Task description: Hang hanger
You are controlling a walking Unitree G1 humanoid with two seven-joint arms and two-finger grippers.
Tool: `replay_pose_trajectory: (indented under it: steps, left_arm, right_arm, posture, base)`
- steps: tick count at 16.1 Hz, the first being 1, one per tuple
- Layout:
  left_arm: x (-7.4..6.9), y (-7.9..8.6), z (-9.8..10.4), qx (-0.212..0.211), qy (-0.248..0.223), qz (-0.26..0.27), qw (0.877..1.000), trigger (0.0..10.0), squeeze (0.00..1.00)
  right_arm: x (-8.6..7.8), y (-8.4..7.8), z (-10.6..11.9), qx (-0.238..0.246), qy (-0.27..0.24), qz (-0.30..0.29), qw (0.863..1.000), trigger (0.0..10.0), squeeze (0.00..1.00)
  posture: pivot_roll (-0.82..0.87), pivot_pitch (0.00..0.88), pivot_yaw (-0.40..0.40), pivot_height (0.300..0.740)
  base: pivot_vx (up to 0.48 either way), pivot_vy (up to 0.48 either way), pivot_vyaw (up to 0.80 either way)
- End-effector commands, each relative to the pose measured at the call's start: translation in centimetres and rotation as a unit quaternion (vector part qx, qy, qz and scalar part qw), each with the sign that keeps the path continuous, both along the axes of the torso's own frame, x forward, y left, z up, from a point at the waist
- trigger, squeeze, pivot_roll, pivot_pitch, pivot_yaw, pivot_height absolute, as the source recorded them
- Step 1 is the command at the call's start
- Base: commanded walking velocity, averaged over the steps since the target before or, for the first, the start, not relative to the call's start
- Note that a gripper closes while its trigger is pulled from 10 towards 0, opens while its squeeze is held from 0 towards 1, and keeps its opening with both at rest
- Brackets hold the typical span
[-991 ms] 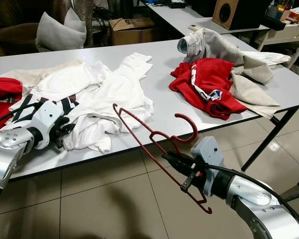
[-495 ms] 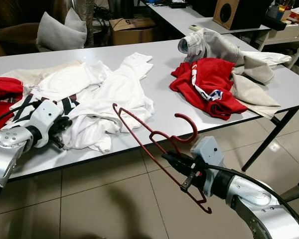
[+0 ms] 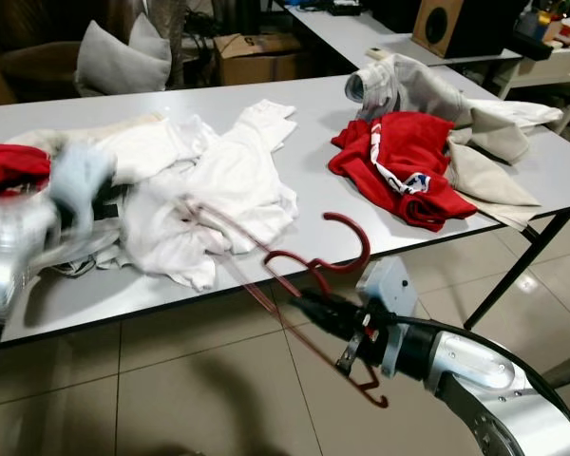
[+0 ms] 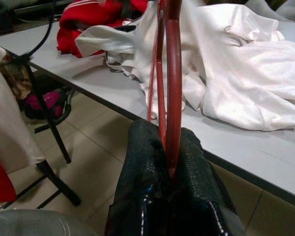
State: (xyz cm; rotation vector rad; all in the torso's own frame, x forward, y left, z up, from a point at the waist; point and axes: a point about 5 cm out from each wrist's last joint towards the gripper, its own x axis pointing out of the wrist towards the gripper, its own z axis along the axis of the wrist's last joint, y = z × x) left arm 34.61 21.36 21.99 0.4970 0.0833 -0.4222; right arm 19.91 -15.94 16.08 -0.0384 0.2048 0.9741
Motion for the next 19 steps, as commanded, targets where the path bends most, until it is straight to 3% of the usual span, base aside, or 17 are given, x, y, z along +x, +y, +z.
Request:
replay_pose_trajectory:
  steps: [1,4,7,11,13,16,19]
  left_arm:
    - [-0.2,-0.7,1.4,-0.003,-0.008,-0.026,1.0,0.0,0.0]
    - [-0.7,-1.8,2.4,0.003,-0.01,-0.062,0.998,0.0,0.0]
    - [-1.6,-2.3,1.9,0.067,0.017,-0.097,0.993,0.0,0.0]
    - [-2.5,-4.6,2.0,0.034,0.024,-0.137,0.99,0.0,0.0]
    - [-2.8,-5.5,1.9,0.012,0.029,-0.15,0.988,0.0,0.0]
    - [-3.1,-5.6,2.2,0.007,0.031,-0.147,0.989,0.0,0.0]
    - [-3.1,-4.7,2.6,0.016,0.028,-0.122,0.992,0.0,0.0]
  right_arm:
    - [0.2,0.1,0.2,0.0,-0.004,-0.001,1.0,10.0,0.0]
    - [0.6,0.2,0.2,0.002,-0.005,-0.007,1.0,10.0,0.0]
    - [1.0,-0.1,0.3,0.002,-0.007,-0.025,1.0,10.0,0.0]
    - [2.1,0.4,-0.4,0.001,0.004,-0.032,0.999,10.0,0.0]
    - [3.9,1.6,-1.0,0.008,0.012,-0.03,0.999,10.0,0.0]
    - [5.2,2.2,-1.3,0.011,0.014,-0.053,0.998,10.0,0.0]
    - [5.4,1.6,-2.2,0.036,0.056,-0.119,0.991,10.0,0.0]
  posture:
    - [-0.17,0.0,0.023,0.74]
    - [-0.17,0.0,0.021,0.74]
    - [-0.16,0.0,0.02,0.74]
    - [-0.16,0.0,0.018,0.74]
    - [-0.16,0.0,0.013,0.74]
    - [-0.15,0.0,0.003,0.74]
    - [-0.15,0.0,0.004,0.74]
  base:
    - [0.0,0.0,0.0]
    - [0.0,0.0,0.0]
    - [0.0,0.0,0.0]
    - [0.0,0.0,0.0]
    - [0.0,0.0,0.0]
    - [0.0,0.0,0.0]
    - [0.0,0.0,0.0]
